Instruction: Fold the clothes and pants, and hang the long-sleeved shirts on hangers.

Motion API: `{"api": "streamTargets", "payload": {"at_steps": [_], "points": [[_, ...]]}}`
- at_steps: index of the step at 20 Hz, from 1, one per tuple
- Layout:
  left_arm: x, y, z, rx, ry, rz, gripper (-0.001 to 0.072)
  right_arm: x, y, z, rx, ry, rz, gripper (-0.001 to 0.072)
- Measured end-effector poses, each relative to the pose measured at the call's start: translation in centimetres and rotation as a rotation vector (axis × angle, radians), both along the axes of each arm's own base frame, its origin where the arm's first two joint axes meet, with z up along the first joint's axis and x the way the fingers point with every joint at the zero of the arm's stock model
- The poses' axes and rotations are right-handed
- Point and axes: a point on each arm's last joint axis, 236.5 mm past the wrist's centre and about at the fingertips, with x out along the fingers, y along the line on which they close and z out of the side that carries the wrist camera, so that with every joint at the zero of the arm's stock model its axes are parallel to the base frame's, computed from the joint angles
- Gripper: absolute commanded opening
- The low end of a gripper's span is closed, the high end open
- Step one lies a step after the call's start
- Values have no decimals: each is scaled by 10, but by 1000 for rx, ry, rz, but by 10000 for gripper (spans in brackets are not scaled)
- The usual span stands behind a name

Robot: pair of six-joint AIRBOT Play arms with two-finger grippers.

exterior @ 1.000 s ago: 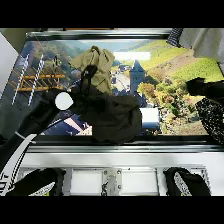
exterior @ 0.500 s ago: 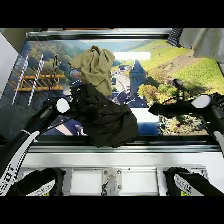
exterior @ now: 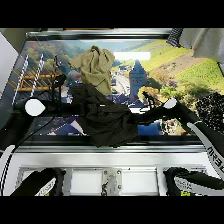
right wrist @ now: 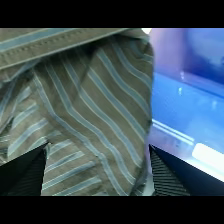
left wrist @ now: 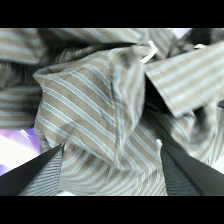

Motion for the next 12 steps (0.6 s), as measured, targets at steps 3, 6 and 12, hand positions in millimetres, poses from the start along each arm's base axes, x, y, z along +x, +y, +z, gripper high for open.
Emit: {"api": "streamTargets", "payload": {"at_steps": [3,6,12], "points": [[-14,-7,6,45,-55,-149,629,-1,4,-1,10,2,9,664],[-36,-27,1,99,-72,-367,629,-2,6,-1,14,3,11,664],[-44,-61,-22,241,-57,-668,604,-2,6,0,17,3,12,463]]}}
